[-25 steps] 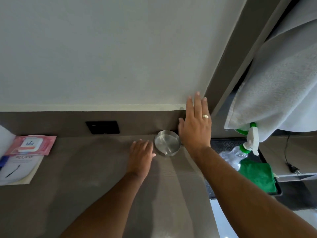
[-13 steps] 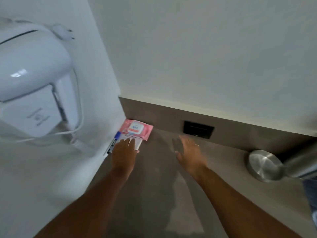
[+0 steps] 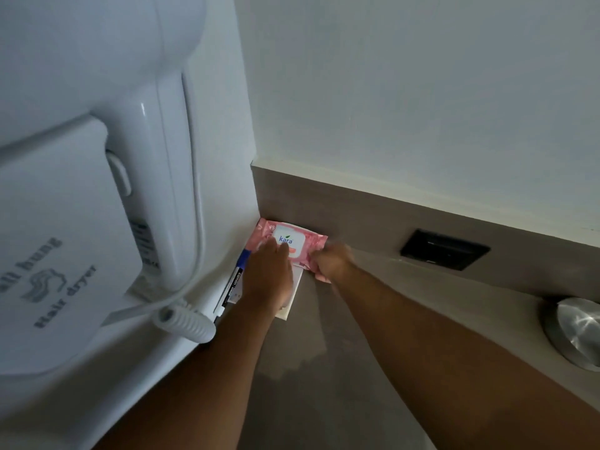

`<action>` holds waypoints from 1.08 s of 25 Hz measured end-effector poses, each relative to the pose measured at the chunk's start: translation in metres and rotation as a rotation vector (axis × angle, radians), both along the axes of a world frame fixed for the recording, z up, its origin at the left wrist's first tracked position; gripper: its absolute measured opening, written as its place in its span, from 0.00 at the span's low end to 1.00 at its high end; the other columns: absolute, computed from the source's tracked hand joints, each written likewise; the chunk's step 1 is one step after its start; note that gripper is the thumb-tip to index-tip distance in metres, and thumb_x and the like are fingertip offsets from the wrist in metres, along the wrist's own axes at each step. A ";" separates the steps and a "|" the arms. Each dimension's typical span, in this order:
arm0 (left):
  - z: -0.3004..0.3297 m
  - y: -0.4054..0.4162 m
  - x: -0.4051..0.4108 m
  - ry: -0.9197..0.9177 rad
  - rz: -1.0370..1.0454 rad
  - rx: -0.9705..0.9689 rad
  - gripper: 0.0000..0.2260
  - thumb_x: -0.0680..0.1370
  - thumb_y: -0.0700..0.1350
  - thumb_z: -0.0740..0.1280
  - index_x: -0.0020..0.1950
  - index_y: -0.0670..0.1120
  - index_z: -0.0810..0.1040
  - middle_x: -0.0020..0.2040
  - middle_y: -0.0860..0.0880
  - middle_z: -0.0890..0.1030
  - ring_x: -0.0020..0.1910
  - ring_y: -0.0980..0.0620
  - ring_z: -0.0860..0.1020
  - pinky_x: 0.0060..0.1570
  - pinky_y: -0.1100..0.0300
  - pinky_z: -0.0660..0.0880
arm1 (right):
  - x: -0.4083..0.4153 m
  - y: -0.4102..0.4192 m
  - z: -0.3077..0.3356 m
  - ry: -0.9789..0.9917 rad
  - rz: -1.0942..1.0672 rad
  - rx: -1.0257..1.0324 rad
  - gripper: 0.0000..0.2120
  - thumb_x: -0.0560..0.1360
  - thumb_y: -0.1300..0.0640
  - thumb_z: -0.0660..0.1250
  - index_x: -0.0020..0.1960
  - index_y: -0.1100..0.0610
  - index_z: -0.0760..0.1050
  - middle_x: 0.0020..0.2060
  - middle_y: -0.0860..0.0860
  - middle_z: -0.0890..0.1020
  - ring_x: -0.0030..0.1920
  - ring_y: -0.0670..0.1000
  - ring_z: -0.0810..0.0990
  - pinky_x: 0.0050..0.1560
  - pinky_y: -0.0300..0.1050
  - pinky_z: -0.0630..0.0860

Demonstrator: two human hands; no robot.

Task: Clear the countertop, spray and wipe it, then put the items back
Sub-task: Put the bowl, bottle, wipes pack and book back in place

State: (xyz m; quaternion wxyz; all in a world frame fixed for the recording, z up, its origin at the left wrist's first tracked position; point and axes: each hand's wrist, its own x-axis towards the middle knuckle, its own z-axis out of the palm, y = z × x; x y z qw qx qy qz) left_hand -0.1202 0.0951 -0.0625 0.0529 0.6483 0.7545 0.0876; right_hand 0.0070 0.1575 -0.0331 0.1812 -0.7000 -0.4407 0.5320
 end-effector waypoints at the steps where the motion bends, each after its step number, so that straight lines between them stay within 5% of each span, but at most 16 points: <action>1: 0.002 0.000 0.003 0.002 0.012 0.002 0.14 0.80 0.47 0.63 0.65 0.45 0.73 0.68 0.42 0.74 0.68 0.45 0.73 0.59 0.52 0.78 | 0.002 0.000 -0.001 -0.022 -0.006 0.020 0.09 0.74 0.65 0.65 0.36 0.58 0.78 0.33 0.56 0.82 0.36 0.57 0.84 0.43 0.54 0.84; 3: 0.009 -0.004 0.017 0.048 -0.032 0.006 0.13 0.79 0.47 0.66 0.62 0.45 0.76 0.64 0.42 0.78 0.62 0.46 0.78 0.54 0.52 0.79 | 0.019 -0.003 -0.005 -0.061 -0.049 0.040 0.10 0.75 0.64 0.64 0.36 0.57 0.78 0.34 0.57 0.84 0.36 0.58 0.85 0.40 0.54 0.83; 6: 0.013 -0.013 0.058 0.038 -0.194 0.010 0.17 0.77 0.49 0.69 0.64 0.47 0.76 0.63 0.43 0.79 0.64 0.45 0.76 0.61 0.50 0.74 | 0.073 -0.017 -0.006 -0.118 -0.165 0.081 0.10 0.75 0.60 0.66 0.36 0.59 0.81 0.33 0.58 0.85 0.33 0.58 0.85 0.38 0.56 0.84; 9: 0.010 -0.018 0.118 -0.028 -0.372 0.007 0.18 0.80 0.50 0.64 0.69 0.48 0.70 0.70 0.44 0.73 0.72 0.44 0.68 0.71 0.47 0.65 | 0.150 -0.032 -0.006 -0.297 -0.183 0.131 0.10 0.73 0.55 0.69 0.36 0.60 0.81 0.33 0.57 0.84 0.38 0.60 0.85 0.41 0.53 0.83; 14: -0.001 -0.024 0.205 -0.052 -0.596 -0.091 0.22 0.82 0.48 0.59 0.76 0.48 0.61 0.78 0.43 0.59 0.77 0.44 0.59 0.73 0.48 0.57 | 0.260 -0.044 -0.003 -0.424 -0.232 0.152 0.08 0.75 0.54 0.69 0.50 0.57 0.81 0.47 0.57 0.85 0.48 0.58 0.82 0.45 0.44 0.75; 19: -0.012 -0.020 0.222 -0.011 -0.506 -0.142 0.31 0.82 0.54 0.57 0.80 0.43 0.50 0.81 0.42 0.49 0.79 0.45 0.50 0.76 0.50 0.48 | 0.268 -0.070 0.001 -0.660 0.334 0.461 0.18 0.80 0.51 0.60 0.67 0.53 0.72 0.66 0.55 0.76 0.61 0.58 0.79 0.57 0.52 0.78; 21: -0.015 -0.015 0.222 -0.010 -0.472 -0.186 0.35 0.82 0.57 0.56 0.80 0.41 0.45 0.80 0.41 0.45 0.79 0.45 0.46 0.76 0.50 0.45 | 0.263 -0.081 -0.004 -0.747 0.590 0.472 0.24 0.80 0.49 0.56 0.75 0.52 0.63 0.76 0.56 0.64 0.74 0.59 0.66 0.70 0.55 0.70; 23: -0.021 -0.006 0.219 0.012 -0.476 -0.209 0.36 0.81 0.59 0.54 0.80 0.41 0.42 0.81 0.42 0.44 0.79 0.46 0.44 0.76 0.50 0.44 | 0.259 -0.080 -0.014 -0.820 0.688 0.424 0.28 0.81 0.45 0.50 0.79 0.54 0.54 0.80 0.57 0.54 0.79 0.59 0.53 0.76 0.56 0.58; 27: -0.022 0.009 0.213 0.021 -0.497 -0.236 0.35 0.82 0.60 0.51 0.80 0.42 0.40 0.80 0.43 0.42 0.79 0.48 0.41 0.76 0.50 0.42 | 0.252 -0.068 -0.021 -0.869 0.698 0.331 0.31 0.81 0.43 0.46 0.80 0.54 0.45 0.80 0.58 0.47 0.79 0.60 0.46 0.77 0.58 0.50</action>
